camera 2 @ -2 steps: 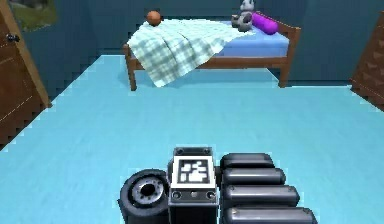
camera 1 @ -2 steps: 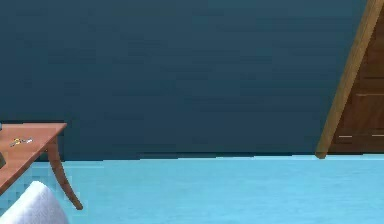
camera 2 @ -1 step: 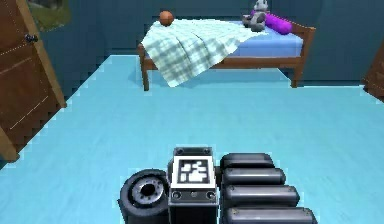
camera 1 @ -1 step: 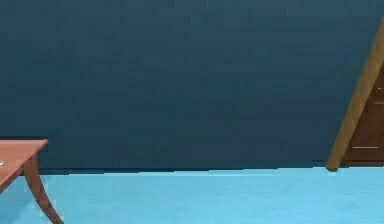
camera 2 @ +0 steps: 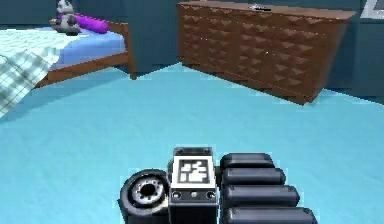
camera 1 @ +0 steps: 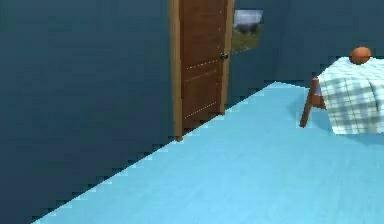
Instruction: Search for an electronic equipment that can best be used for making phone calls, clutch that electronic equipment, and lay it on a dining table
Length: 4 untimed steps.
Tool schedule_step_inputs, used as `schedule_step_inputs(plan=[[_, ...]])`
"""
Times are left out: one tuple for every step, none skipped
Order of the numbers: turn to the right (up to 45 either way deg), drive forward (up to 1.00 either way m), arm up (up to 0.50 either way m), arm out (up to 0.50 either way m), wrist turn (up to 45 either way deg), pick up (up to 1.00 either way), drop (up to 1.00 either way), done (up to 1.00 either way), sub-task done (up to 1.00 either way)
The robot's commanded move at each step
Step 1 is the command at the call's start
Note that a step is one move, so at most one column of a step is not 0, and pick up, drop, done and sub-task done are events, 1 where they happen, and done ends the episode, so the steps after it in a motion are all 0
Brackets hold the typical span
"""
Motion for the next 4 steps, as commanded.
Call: schedule_step_inputs(plan=[[27.0, 0.00, 0.00, 0.00, 0.0, 0.00, 0.00, 0.00, 0.00], [0.0, 0.10, 0.00, 0.00, 0.0, 0.00, 0.00, 0.00, 0.00], [-45.0, 0.00, 0.00, 0.00, 0.0, 0.00, 0.00, 0.00, 0.00], [-42.0, 0.00, 0.00, 0.00, 0.0, 0.00, 0.00, 0.00, 0.00]])
